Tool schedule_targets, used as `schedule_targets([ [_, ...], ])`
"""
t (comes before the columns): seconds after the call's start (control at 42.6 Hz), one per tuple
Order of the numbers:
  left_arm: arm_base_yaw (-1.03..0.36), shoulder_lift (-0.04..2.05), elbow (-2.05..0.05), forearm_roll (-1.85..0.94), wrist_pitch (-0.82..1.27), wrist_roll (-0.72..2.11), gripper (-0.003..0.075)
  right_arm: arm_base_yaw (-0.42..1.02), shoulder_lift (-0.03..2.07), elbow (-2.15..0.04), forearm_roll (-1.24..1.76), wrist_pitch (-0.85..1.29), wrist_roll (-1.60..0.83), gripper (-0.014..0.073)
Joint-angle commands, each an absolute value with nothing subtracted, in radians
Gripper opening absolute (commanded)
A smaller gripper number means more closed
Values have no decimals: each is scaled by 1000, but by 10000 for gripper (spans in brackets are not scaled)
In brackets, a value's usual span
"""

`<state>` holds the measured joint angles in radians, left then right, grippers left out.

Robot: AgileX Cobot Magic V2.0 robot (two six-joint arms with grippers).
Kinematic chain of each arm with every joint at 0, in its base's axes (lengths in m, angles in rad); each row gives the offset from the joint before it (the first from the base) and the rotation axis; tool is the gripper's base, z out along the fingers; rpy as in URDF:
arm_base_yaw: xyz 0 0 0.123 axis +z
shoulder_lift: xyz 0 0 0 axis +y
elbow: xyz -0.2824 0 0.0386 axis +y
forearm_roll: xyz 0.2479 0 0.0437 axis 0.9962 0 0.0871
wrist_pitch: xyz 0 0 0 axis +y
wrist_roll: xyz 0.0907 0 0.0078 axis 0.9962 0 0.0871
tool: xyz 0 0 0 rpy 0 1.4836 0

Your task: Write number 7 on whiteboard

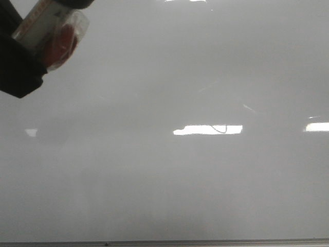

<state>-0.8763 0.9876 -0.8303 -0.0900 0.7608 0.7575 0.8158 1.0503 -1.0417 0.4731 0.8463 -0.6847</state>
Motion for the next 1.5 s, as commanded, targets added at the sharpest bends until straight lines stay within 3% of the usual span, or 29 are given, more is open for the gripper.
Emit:
schedule_targets([
  [0.0, -887, 971, -868, -99, 680, 759, -20, 850, 1106, -1123, 508, 807, -697, 594],
  [0.586, -887, 971, -868, -99, 655, 759, -20, 870, 1287, -1193, 624, 746, -819, 568],
  [1.079, -887, 971, -868, -99, 655, 759, -20, 867, 1289, -1193, 624, 762, -819, -41],
  [1.196, -887, 971, -868, -99, 639, 759, -14, 867, 1289, -1193, 624, 762, -819, -66],
  [1.266, -887, 971, -868, -99, 616, 757, 46, 867, 1289, -1193, 623, 762, -819, -67],
  [1.477, -887, 971, -868, -99, 568, 756, 496, 807, 1276, -1193, 613, 785, -819, -67],
])
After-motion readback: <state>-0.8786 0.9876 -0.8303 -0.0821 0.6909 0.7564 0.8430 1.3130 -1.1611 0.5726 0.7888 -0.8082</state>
